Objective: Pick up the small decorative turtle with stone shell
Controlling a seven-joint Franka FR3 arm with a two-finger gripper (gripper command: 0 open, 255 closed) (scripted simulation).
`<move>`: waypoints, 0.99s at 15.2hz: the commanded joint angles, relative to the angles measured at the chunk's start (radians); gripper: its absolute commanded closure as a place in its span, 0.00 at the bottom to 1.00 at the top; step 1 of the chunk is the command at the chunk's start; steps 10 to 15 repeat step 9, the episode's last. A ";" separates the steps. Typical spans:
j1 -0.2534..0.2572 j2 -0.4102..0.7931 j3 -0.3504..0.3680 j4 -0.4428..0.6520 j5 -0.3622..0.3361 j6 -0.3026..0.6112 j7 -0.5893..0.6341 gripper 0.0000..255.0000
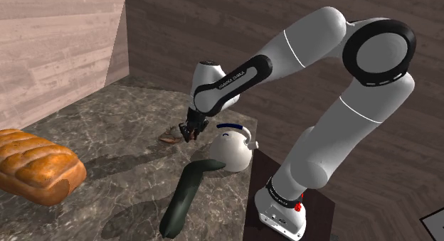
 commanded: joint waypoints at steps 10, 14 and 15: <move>-0.004 -0.099 -0.004 0.029 -0.008 -0.128 0.009 1.00; -0.004 -0.099 -0.004 0.029 -0.008 -0.128 0.009 1.00; -0.004 -0.099 -0.004 0.029 -0.008 -0.128 0.009 1.00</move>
